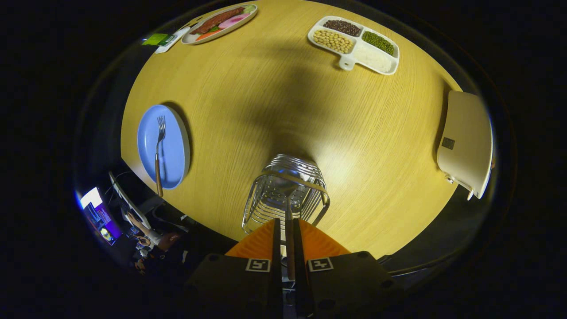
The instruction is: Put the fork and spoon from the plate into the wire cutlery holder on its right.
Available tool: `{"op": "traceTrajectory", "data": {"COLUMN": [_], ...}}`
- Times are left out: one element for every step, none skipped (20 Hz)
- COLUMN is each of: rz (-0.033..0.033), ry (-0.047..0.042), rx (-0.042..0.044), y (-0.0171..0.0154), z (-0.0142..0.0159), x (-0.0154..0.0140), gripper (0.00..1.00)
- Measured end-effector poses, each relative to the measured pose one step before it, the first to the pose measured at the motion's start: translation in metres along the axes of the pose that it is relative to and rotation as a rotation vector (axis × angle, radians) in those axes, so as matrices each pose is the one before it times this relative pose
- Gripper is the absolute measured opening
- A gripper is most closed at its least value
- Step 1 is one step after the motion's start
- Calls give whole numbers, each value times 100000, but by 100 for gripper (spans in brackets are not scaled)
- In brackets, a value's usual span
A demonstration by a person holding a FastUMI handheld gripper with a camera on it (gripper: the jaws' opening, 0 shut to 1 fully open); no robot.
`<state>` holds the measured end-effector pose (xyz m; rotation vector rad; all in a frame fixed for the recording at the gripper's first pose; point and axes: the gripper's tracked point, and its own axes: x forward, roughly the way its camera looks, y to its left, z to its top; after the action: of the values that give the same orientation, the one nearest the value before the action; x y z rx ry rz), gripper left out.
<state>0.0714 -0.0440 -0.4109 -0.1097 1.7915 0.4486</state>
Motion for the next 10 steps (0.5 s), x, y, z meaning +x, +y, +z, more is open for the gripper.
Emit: {"op": "traceTrajectory", "data": {"rz": [1281,1288,1006,715,1272,976,1228,1791,1589,1652], "ry": [-4129,-4116,-4130,-3734,-4042,-3585,-3448,-3151,-2401,-2261], "rx": [867,646,121,-86,-141,150,11,24,-99,-723], "y": [345,378,377,406,623,735,998,1285,1329,1469], "z": [479,468,469,401,510,308,388,301,173,230], "x": [-526,-454,-683,-525,-651,-679,-508,-426,-201,-80], "gripper": [18,20,22,26,28,28,28,28,28,31]}}
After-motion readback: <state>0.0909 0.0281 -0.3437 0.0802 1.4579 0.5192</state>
